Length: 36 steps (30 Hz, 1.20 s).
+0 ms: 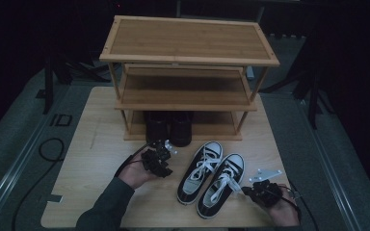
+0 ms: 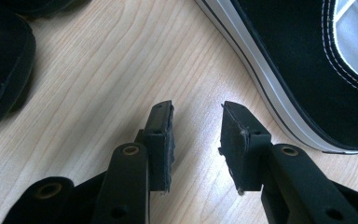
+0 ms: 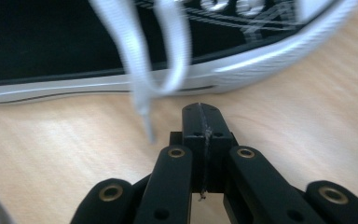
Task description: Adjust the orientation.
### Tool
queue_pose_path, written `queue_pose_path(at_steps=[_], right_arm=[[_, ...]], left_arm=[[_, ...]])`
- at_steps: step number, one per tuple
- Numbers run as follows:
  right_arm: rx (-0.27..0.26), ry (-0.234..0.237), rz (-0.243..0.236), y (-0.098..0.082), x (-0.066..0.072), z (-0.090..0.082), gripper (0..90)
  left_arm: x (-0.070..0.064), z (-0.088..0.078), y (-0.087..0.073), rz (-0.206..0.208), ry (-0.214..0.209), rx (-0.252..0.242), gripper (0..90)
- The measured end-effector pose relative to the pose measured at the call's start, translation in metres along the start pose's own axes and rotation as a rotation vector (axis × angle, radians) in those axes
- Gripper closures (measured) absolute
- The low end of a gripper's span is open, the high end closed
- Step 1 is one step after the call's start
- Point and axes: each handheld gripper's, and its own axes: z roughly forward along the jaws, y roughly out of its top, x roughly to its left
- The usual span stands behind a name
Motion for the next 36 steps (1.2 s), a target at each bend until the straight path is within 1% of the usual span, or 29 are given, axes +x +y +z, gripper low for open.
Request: queue_pose_path(at_steps=[1,2,3,5,7,8,9,10,11,12,13,14,15,16,19,20,21,22,24,27,31,32,35,36], right_arm=[[0.0,0.0,0.0,0.0,0.0,0.0,90.0],[-0.009,-0.015,0.013,0.001,-0.006,-0.004,90.0],[-0.009,-0.015,0.013,0.001,-0.006,-0.004,90.0],[-0.022,-0.03,0.025,0.003,-0.01,-0.007,90.0],[-0.04,-0.048,0.037,0.005,-0.014,-0.009,90.0],[-0.058,-0.072,0.052,0.008,-0.018,-0.011,90.0],[-0.058,-0.072,0.052,0.008,-0.018,-0.011,90.0],[-0.073,-0.093,0.068,0.01,-0.023,-0.013,90.0],[-0.073,-0.093,0.068,0.01,-0.023,-0.013,90.0],[-0.09,-0.109,0.08,0.013,-0.027,-0.016,90.0],[-0.09,-0.109,0.08,0.013,-0.027,-0.016,90.0],[-0.102,-0.125,0.088,0.017,-0.029,-0.018,90.0],[-0.102,-0.125,0.088,0.017,-0.029,-0.018,90.0],[-0.12,-0.135,0.096,0.019,-0.032,-0.02,90.0],[-0.129,-0.145,0.107,0.022,-0.035,-0.021,89.9],[-0.137,-0.148,0.114,0.024,-0.037,-0.021,89.9],[-0.137,-0.148,0.114,0.024,-0.037,-0.021,89.9],[-0.144,-0.155,0.112,0.026,-0.039,-0.022,89.9],[-0.147,-0.16,0.113,0.028,-0.039,-0.023,90.0],[-0.15,-0.16,0.114,0.03,-0.04,-0.024,90.0],[-0.156,-0.163,0.116,0.032,-0.041,-0.024,89.9],[-0.157,-0.165,0.116,0.032,-0.042,-0.024,90.0],[-0.163,-0.168,0.122,0.032,-0.043,-0.024,89.9],[-0.175,-0.175,0.126,0.032,-0.044,-0.025,90.0]], left_arm=[[0.0,0.0,0.0,0.0,0.0,0.0,64.5],[-0.001,0.002,0.0,0.002,0.001,-0.003,64.6],[-0.001,0.002,0.0,0.002,0.001,-0.003,64.9],[-0.002,0.004,0.001,0.004,-0.005,-0.01,65.3],[-0.003,0.006,0.002,0.01,-0.006,-0.004,65.5],[-0.004,0.009,0.003,0.016,-0.014,0.002,65.6],[-0.004,0.009,0.003,0.016,-0.014,0.002,65.5],[-0.006,0.011,0.004,0.02,-0.018,0.006,65.4],[-0.006,0.011,0.004,0.02,-0.018,0.006,65.4],[-0.007,0.013,0.005,0.025,-0.022,0.008,65.4],[-0.007,0.013,0.005,0.025,-0.022,0.008,65.4],[-0.007,0.014,0.005,0.029,-0.025,0.011,65.4],[-0.007,0.014,0.005,0.029,-0.025,0.011,65.4],[-0.008,0.016,0.005,0.031,-0.025,0.014,65.4],[-0.009,0.018,0.005,0.032,-0.03,0.016,66.6],[-0.011,0.021,0.005,0.039,-0.046,0.027,68.4],[-0.011,0.021,0.005,0.039,-0.046,0.027,69.6],[-0.014,0.023,0.005,0.057,-0.058,0.035,70.3],[-0.015,0.026,0.006,0.063,-0.065,0.038,72.4],[-0.016,0.028,0.006,0.067,-0.065,0.04,73.6],[-0.018,0.032,0.006,0.076,-0.065,0.051,77.9],[-0.019,0.033,0.006,0.085,-0.067,0.056,78.6],[-0.02,0.033,0.007,0.089,-0.069,0.055,77.8],[-0.021,0.033,0.007,0.089,-0.07,0.052,77.7]])
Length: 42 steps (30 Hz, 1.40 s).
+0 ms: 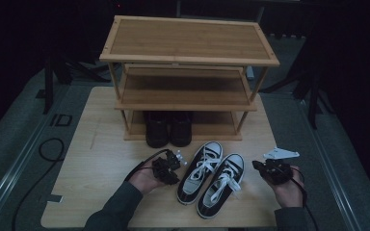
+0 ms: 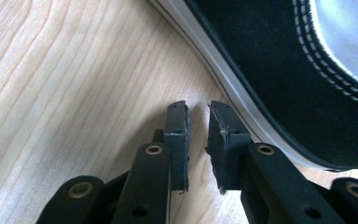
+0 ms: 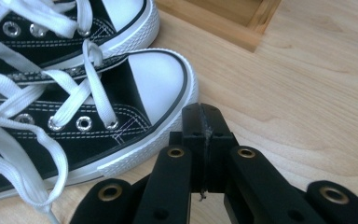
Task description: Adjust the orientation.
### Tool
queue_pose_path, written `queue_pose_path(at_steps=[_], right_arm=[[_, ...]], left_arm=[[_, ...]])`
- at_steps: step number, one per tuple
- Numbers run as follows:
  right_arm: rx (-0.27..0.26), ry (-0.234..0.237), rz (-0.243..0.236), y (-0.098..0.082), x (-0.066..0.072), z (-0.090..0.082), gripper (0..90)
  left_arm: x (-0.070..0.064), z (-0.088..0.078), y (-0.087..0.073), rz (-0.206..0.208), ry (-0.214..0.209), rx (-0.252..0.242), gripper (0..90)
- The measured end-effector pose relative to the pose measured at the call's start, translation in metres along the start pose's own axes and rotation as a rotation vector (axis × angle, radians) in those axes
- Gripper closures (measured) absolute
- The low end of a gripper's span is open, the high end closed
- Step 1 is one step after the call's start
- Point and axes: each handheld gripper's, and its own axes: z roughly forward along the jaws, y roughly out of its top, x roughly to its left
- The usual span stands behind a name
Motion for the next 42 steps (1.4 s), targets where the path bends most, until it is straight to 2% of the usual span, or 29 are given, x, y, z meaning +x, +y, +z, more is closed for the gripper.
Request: queue_pose_path(at_steps=[6,10,16,18,21,25,26,28,31,35,42], right_arm=[[-0.007,-0.01,0.006,0.0,-0.002,-0.001,90.0],[-0.009,-0.012,0.007,0.001,-0.004,-0.001,89.9],[-0.013,-0.017,0.01,0.001,-0.005,-0.001,89.9],[-0.015,-0.021,0.013,0.002,-0.006,-0.002,89.7],[-0.016,-0.022,0.013,0.002,-0.007,-0.002,89.6],[-0.018,-0.023,0.015,0.002,-0.007,-0.001,89.6],[-0.017,-0.023,0.013,0.002,-0.007,-0.001,89.6],[-0.017,-0.024,0.015,0.002,-0.007,-0.001,89.5],[-0.017,-0.024,0.017,0.003,-0.007,-0.001,89.5],[-0.018,-0.023,0.011,0.005,-0.006,0.0,89.5],[-0.017,-0.023,0.003,0.009,-0.004,0.001,89.4]], left_arm=[[-0.001,0.001,0.001,0.007,0.005,0.005,78.3],[-0.004,0.004,0.002,0.02,0.007,0.008,83.4],[-0.006,0.006,0.003,0.027,0.005,0.004,86.0],[-0.009,0.006,0.004,0.041,0.011,0.006,89.9],[-0.01,0.006,0.004,0.04,0.015,0.008,90.0],[-0.012,0.007,0.005,0.045,-0.012,0.004,90.0],[-0.016,0.007,0.007,0.06,0.009,0.013,90.0],[-0.019,0.007,0.008,0.069,0.023,0.021,90.0],[-0.021,0.007,0.009,0.073,0.025,0.023,90.0],[-0.027,0.009,0.011,0.097,0.012,0.024,90.0],[-0.046,0.016,0.022,0.143,-0.036,0.018,90.0]])
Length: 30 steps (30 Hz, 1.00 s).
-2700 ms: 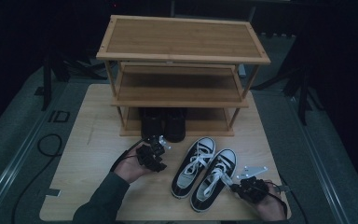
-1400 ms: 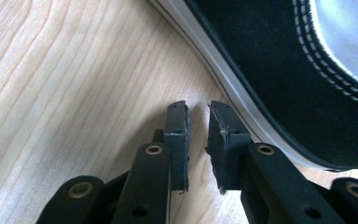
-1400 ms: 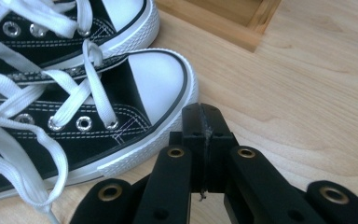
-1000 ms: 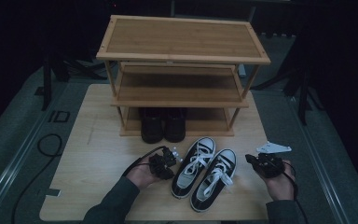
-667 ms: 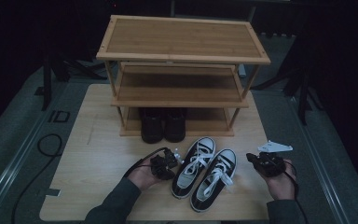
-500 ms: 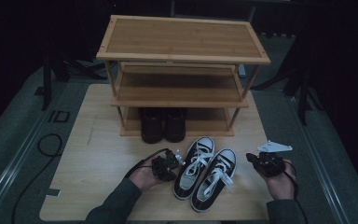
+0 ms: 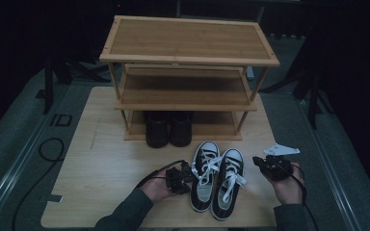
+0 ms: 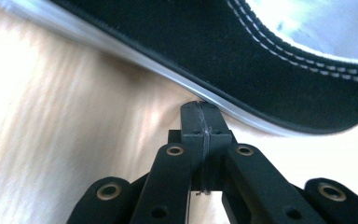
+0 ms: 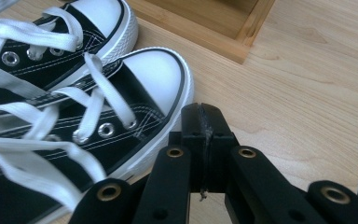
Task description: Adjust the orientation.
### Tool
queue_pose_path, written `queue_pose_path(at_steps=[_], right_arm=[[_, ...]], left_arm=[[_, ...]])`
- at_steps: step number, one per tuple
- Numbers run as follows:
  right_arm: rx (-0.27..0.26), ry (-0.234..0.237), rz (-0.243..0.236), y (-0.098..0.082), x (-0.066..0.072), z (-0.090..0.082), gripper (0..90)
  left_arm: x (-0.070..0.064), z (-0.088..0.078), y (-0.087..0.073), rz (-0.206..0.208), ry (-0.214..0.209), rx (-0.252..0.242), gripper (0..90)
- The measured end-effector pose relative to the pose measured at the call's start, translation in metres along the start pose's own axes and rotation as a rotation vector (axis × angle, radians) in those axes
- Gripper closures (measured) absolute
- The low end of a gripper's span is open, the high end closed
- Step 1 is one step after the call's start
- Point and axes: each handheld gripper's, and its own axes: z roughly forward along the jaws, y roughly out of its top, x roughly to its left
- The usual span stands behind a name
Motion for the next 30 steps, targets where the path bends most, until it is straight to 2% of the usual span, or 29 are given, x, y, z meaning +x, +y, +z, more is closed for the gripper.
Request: queue_pose_path(at_steps=[11,12,15,16,20,26,30], right_arm=[[0.014,-0.004,0.003,-0.001,-0.006,0.0,89.0],[0.016,-0.006,0.006,-0.002,-0.008,0.0,89.1],[0.017,-0.005,0.007,-0.002,-0.009,0.0,89.0],[0.02,-0.003,0.007,-0.003,-0.01,-0.001,89.1],[0.021,-0.006,0.012,-0.003,-0.012,-0.002,89.1],[0.026,-0.003,0.013,-0.004,-0.016,-0.002,89.1],[0.031,0.001,0.011,-0.004,-0.016,-0.001,89.1]], left_arm=[[-0.015,0.008,0.017,0.039,-0.032,-0.007,90.0],[-0.02,0.011,0.021,0.061,-0.024,-0.014,90.0],[-0.027,0.013,0.026,0.082,-0.005,-0.02,90.0],[-0.034,0.015,0.031,0.104,0.012,-0.02,90.0],[-0.041,0.02,0.042,0.123,0.007,-0.026,90.0],[-0.048,0.027,0.056,0.128,-0.019,-0.04,90.0],[-0.052,0.03,0.063,0.136,-0.021,-0.042,90.0]])
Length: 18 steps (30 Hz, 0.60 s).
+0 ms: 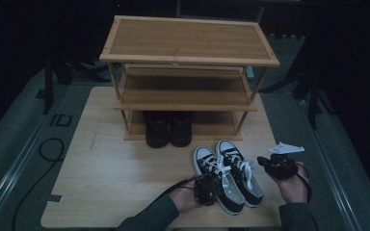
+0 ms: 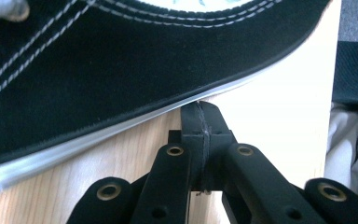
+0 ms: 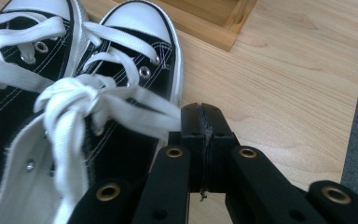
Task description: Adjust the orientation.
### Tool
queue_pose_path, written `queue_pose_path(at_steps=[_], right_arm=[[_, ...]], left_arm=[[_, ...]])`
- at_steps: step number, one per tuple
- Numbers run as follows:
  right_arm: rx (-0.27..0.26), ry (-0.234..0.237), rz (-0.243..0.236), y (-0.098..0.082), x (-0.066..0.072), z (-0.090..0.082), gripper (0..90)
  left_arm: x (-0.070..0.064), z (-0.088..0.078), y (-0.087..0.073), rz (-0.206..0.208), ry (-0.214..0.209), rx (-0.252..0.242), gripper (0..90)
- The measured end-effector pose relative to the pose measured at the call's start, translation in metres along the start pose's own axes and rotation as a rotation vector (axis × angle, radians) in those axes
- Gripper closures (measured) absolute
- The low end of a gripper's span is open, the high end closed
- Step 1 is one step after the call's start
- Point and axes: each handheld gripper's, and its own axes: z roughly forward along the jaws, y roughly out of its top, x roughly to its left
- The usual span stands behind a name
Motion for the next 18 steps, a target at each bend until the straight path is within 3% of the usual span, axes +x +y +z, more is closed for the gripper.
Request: queue_pose_path(at_steps=[12,18], right_arm=[[0.01,0.007,0.001,0.0,-0.003,0.0,89.0],[0.008,0.012,-0.003,0.001,-0.004,-0.002,89.0]], left_arm=[[-0.006,0.012,0.026,0.022,-0.018,-0.02,90.0],[-0.006,0.015,0.03,0.022,-0.03,-0.027,90.0]])
